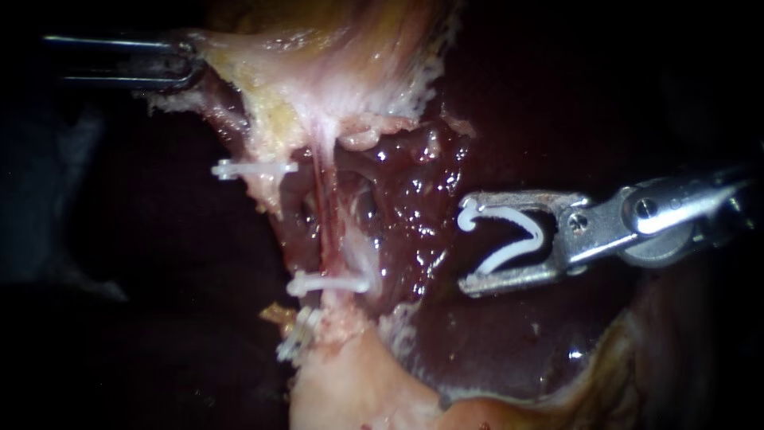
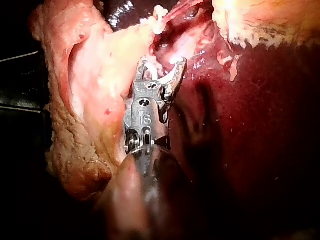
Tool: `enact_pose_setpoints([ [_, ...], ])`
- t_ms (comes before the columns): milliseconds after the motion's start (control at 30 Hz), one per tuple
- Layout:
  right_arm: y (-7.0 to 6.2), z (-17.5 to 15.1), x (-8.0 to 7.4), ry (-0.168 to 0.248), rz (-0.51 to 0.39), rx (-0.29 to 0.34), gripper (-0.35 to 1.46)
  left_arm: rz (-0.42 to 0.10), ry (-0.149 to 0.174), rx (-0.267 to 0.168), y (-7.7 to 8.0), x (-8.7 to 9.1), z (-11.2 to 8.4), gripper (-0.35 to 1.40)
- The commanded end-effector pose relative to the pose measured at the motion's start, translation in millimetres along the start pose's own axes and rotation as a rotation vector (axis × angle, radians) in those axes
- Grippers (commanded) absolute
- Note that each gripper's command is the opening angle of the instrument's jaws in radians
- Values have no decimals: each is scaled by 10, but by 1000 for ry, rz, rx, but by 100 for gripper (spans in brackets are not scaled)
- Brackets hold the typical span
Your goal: Clipping second clip right tube
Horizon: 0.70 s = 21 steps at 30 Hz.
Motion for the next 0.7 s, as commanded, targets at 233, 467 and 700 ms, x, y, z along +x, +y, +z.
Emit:
enact_pose_setpoints([
  [233,-2,7,6,3,1,9,50,6,2,4,2,-1,0,-35],
  [467,-1,22,14,14,70,19,50,5,4,8,6,-3,0,-35],
  [700,-1,47,20,26,153,32,50,5,2,5,10,-4,0,-35],
])
